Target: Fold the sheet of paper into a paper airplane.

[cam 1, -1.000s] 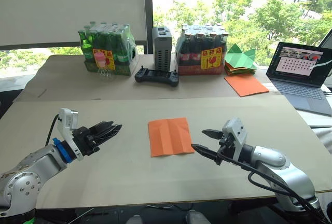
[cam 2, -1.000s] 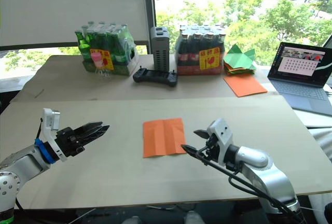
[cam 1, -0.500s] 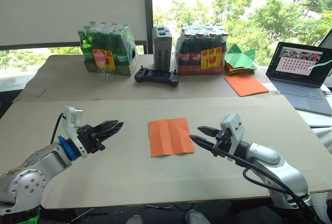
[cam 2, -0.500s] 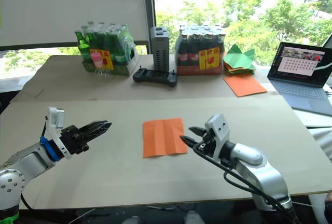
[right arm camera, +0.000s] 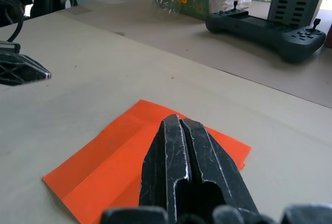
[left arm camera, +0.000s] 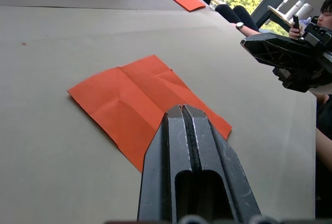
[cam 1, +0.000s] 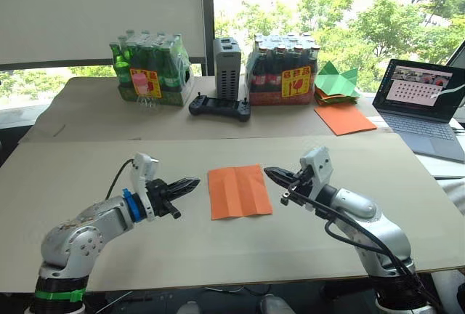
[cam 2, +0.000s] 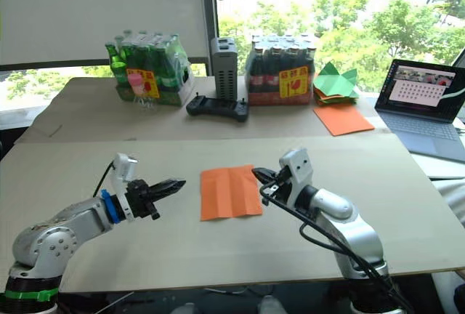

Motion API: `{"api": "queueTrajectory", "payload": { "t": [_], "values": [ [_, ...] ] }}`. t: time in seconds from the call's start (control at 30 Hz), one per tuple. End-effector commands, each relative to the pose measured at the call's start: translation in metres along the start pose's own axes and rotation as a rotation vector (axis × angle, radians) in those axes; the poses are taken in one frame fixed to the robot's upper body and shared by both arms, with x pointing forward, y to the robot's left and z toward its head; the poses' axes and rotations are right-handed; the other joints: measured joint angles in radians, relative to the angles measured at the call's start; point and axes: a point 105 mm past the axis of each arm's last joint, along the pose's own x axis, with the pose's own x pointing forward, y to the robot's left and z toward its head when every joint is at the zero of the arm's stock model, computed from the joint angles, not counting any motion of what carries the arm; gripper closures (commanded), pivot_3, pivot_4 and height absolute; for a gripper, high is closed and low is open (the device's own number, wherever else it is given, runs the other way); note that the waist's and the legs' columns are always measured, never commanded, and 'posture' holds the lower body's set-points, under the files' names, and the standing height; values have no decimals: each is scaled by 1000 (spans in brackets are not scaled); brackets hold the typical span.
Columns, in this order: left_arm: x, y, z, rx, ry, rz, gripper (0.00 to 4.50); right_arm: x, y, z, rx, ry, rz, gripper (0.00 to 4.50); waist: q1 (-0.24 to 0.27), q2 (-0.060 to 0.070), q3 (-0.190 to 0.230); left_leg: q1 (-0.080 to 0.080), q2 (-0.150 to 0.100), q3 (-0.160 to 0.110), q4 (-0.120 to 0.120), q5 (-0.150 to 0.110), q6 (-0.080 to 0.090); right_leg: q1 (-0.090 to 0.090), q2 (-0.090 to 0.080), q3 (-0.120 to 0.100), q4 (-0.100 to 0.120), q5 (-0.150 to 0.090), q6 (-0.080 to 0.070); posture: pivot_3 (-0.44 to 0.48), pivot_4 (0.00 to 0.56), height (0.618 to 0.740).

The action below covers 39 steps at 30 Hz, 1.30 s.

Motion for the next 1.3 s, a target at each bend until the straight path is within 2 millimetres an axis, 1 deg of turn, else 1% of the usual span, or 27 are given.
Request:
{"api": "queueTrajectory", "payload": {
  "t": [0.03, 0.2, 0.33, 0.47, 0.7, 0.9, 1.0, 1.1, 1.2, 1.3],
  "values": [
    [21, -1, -5, 83, 40, -44, 4500, 8, 1, 13, -48, -54, -18, 4481, 0, 0, 0, 0, 0, 0, 0, 0, 0, 0, 0, 0, 0, 0, 0, 0, 150, 740],
    [43, 4, -18, 113, 89, -62, 4500, 14, -2, 10, -52, -50, -68, 4481, 0, 0, 0, 0, 0, 0, 0, 0, 0, 0, 0, 0, 0, 0, 0, 0, 150, 740],
    [50, 4, -23, 124, 111, -80, 4500, 12, -2, 5, -50, -36, -94, 4481, -1, 0, 0, 0, 0, 0, 0, 0, 0, 0, 0, 0, 0, 0, 0, 0, 150, 740],
    [49, 4, -35, 142, 159, -87, 4500, 6, -7, -8, -65, 33, -134, 4481, 0, 0, 0, 0, 0, 0, 0, 0, 0, 0, 0, 0, 0, 0, 0, 0, 150, 740],
    [42, 6, -43, 147, 189, -89, 4500, -6, -20, -47, -177, 239, -164, 4481, -2, 0, 0, 0, 0, 0, 0, 0, 0, 0, 0, 0, 0, 0, 0, 0, 150, 740],
    [38, 8, -46, 159, 209, -83, 4500, -8, -22, -64, -181, 317, -152, 4481, -2, 0, 0, 0, 0, 0, 0, 0, 0, 0, 0, 0, 0, 0, 0, 0, 150, 740],
    [37, 8, -47, 165, 214, -81, 4500, -8, -21, -66, -183, 329, -138, 4481, -3, 0, 0, 0, 0, 0, 0, 0, 0, 0, 0, 0, 0, 0, 0, 0, 150, 740],
    [34, 8, -47, 173, 217, -75, 4500, -14, -20, -66, -132, 341, -124, 4481, -2, 0, 0, 0, 0, 0, 0, 0, 0, 0, 0, 0, 0, 0, 0, 0, 150, 740],
    [32, 8, -47, 172, 216, -73, 4500, -22, -16, -64, -147, 348, -82, 4481, 1, 0, 0, 0, 0, 0, 0, 0, 0, 1, 0, 0, 0, 0, 0, 0, 150, 740],
    [32, 8, -48, 176, 220, -71, 4500, -27, -5, -57, -122, 321, -21, 4481, 1, 0, 0, 0, 0, 0, 0, 0, 0, 1, 0, 0, 0, 0, 0, 0, 150, 740]
  ]
}}
